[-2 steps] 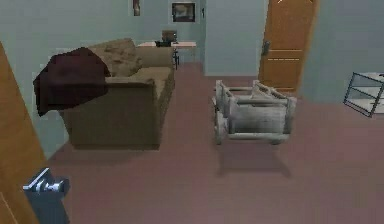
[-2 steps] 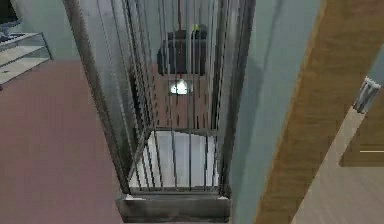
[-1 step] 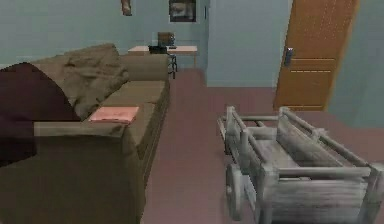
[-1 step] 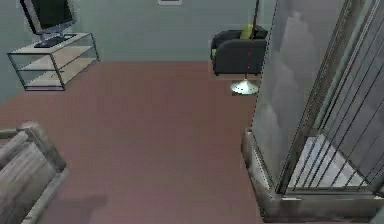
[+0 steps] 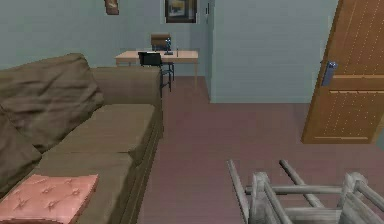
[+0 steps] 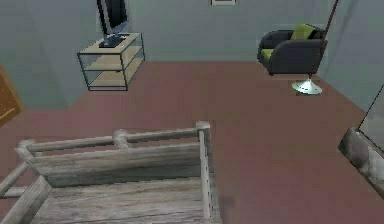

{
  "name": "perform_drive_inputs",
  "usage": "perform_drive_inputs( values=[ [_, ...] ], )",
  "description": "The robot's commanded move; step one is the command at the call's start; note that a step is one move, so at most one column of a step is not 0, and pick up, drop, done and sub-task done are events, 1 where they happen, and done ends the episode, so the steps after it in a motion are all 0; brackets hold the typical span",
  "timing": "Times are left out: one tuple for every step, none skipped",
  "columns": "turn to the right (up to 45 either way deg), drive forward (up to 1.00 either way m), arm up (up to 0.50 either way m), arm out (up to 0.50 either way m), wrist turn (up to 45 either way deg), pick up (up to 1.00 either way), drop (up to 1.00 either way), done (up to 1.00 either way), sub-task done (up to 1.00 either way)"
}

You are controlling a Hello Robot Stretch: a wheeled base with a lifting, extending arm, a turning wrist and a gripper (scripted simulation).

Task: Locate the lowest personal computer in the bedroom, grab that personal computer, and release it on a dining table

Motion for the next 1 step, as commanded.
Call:
perform_drive_inputs(
  values=[
    [0.0, 0.25, 0.0, 0.0, 0.0, 0.0, 0.0, 0.0, 0.0]
  ],
)
